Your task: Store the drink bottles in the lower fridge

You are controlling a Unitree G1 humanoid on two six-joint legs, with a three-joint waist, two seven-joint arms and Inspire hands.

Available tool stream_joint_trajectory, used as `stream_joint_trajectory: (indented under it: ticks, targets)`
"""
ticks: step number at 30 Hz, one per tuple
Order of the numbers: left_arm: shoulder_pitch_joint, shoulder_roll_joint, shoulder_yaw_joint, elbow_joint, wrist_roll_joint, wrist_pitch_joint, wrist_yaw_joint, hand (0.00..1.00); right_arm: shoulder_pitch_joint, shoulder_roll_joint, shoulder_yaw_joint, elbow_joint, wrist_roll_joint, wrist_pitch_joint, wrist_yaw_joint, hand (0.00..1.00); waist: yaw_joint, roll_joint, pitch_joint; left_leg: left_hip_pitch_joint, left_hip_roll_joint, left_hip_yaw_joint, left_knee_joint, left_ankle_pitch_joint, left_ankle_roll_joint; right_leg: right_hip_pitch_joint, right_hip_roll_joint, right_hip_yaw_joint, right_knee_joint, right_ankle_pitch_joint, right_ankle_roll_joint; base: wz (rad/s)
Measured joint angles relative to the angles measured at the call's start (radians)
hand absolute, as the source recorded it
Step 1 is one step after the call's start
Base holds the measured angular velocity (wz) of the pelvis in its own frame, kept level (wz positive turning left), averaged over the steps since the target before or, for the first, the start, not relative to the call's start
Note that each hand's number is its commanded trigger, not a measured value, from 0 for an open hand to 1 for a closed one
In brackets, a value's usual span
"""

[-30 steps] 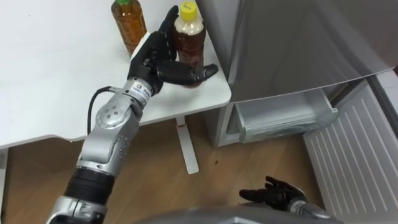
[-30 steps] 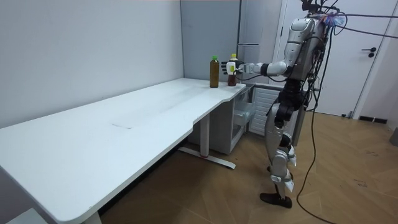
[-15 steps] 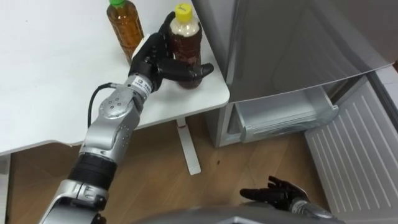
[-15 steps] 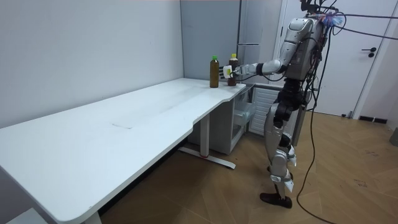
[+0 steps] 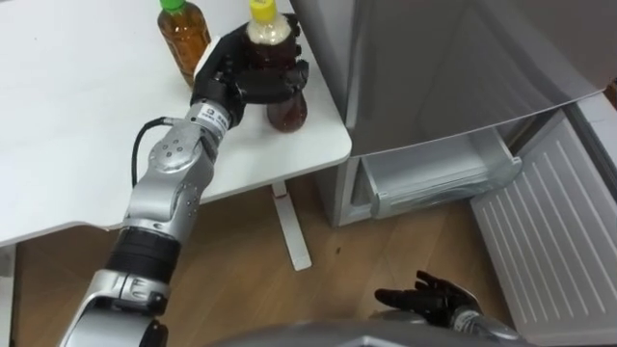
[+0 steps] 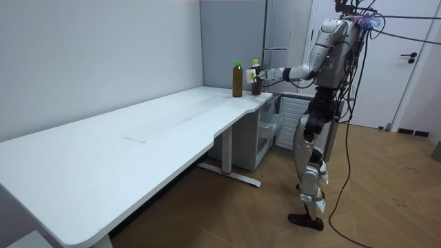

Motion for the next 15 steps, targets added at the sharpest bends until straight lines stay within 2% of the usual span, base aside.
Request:
stream_joint_trajectory:
  ticks: [8,15]
  targets:
    - [0.0,-0.003,0.0,0.0,0.0,0.0,0.017,1.0,0.0,0.01,0.0,-0.001,-0.019,-0.001,-0.004,0.0,0.0,-0.017,-0.0046,0.002,0.0,0.001,-0.001,0.0,0.0,-0.001,0.001,0.004,0.0,0.0,0.0,0.0]
    - [0.0,-0.003,0.0,0.0,-0.001,0.0,0.021,1.0,-0.003,0.01,-0.001,-0.003,-0.019,-0.002,-0.004,0.0,-0.001,-0.016,-0.0048,0.001,0.0,0.002,-0.001,0.0,0.0,0.0,0.001,0.004,0.001,0.0,0.0,0.0]
